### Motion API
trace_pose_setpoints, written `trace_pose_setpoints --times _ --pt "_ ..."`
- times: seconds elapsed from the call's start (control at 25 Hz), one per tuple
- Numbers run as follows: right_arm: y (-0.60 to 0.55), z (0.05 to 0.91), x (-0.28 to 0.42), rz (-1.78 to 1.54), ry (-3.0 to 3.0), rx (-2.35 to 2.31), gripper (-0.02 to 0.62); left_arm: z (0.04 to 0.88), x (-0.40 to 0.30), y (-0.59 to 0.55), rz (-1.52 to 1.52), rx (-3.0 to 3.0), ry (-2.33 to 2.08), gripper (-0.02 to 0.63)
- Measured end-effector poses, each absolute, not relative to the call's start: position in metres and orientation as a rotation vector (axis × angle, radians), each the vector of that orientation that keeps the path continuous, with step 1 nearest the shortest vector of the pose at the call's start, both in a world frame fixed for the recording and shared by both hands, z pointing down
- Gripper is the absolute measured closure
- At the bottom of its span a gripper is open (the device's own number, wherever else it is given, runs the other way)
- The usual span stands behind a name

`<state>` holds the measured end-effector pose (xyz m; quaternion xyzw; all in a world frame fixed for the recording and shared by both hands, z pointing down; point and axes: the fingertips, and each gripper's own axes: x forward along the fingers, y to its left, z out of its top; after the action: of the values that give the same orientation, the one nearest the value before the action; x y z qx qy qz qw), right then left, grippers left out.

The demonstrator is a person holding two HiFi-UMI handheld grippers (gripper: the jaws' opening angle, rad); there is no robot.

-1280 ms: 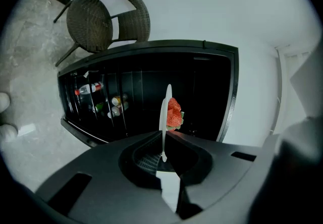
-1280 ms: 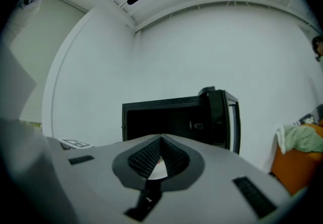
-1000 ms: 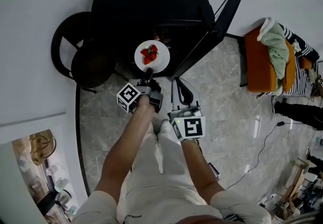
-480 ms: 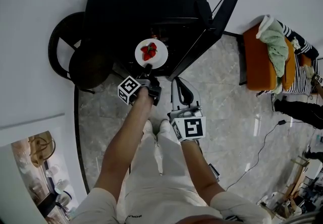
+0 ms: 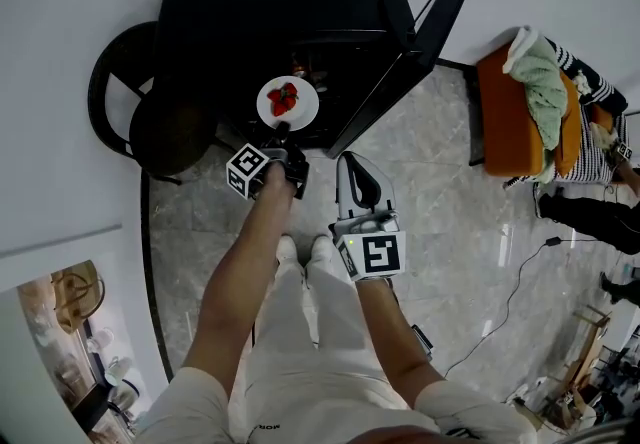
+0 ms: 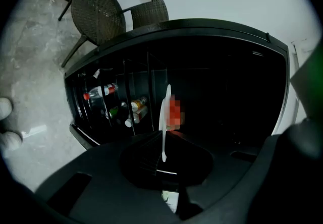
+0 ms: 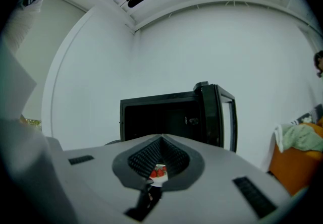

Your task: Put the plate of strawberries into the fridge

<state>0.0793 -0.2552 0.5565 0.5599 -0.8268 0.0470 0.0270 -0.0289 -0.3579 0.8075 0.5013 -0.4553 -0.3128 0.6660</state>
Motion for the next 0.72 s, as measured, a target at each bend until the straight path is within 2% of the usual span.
trace_pose_setpoints --times 0.72 --pt "-0.255 0.569 0.076 0.169 -2.555 1.703 0.583 0.838 -0.025 -0.378 -0.711 1.079 -1.085 0.594"
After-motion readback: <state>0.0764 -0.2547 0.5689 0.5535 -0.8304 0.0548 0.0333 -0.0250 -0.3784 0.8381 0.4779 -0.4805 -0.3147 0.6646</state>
